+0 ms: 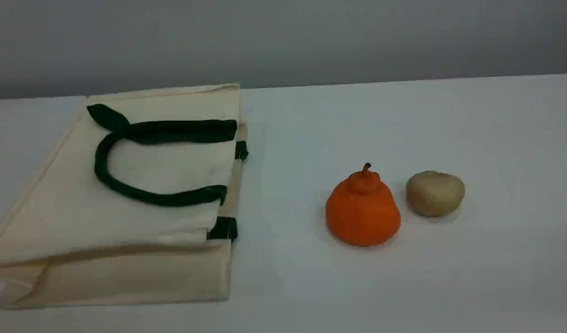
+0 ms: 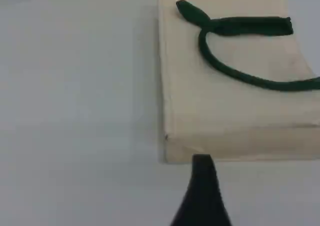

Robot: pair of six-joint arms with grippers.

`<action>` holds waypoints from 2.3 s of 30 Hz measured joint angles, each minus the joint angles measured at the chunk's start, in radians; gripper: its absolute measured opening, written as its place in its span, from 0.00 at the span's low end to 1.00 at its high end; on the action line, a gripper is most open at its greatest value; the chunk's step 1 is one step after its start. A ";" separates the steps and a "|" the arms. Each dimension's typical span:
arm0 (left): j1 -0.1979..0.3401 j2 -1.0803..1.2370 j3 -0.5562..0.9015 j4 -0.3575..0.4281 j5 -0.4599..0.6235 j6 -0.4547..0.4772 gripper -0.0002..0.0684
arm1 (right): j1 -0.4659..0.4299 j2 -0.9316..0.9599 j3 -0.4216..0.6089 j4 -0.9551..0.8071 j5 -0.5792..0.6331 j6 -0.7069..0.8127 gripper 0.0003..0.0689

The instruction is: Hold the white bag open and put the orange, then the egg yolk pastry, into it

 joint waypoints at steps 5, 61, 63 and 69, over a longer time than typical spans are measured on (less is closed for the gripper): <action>0.000 0.000 0.000 0.000 0.000 0.000 0.74 | 0.000 0.000 0.000 0.000 0.000 0.000 0.67; -0.082 0.189 -0.086 -0.020 -0.189 0.040 0.73 | 0.000 0.170 0.000 0.457 -0.232 -0.191 0.67; -0.082 0.276 -0.103 -0.032 -0.236 0.056 0.72 | 0.000 0.243 0.000 0.500 -0.272 -0.250 0.67; -0.082 0.560 -0.152 -0.023 -0.354 -0.004 0.71 | 0.000 0.477 0.000 0.531 -0.428 -0.307 0.67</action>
